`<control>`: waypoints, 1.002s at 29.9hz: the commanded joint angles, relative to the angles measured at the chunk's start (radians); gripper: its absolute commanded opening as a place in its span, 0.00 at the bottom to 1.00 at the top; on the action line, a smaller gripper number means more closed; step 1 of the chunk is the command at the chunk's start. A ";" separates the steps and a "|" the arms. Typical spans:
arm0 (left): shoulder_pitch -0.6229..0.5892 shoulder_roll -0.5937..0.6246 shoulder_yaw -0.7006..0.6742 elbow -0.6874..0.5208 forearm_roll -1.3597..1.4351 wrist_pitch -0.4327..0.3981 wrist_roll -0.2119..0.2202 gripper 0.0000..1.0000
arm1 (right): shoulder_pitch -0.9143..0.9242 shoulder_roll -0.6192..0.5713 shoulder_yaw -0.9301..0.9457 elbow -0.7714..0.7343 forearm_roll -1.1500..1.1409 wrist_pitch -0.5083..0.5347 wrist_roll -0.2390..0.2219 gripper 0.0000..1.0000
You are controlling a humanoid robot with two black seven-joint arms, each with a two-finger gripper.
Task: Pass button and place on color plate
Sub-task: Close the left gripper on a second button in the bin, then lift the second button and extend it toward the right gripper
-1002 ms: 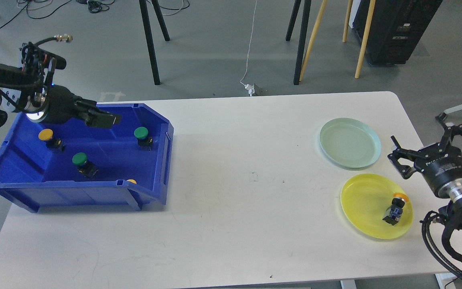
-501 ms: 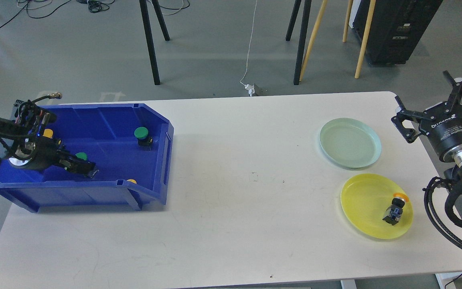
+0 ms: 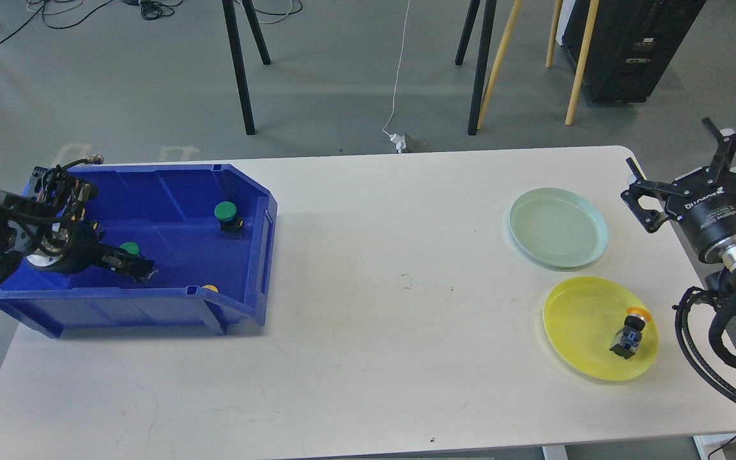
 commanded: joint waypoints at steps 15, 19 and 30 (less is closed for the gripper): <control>0.000 -0.013 -0.001 0.039 -0.073 0.041 0.000 0.38 | 0.001 -0.002 0.001 0.004 -0.003 0.002 -0.014 1.00; 0.000 -0.014 0.000 0.043 -0.068 0.044 0.000 0.15 | 0.000 -0.003 0.003 0.004 -0.003 0.004 -0.014 1.00; -0.003 0.004 -0.020 -0.012 -0.090 0.000 0.000 0.07 | -0.005 -0.014 0.003 0.001 -0.003 0.004 -0.014 1.00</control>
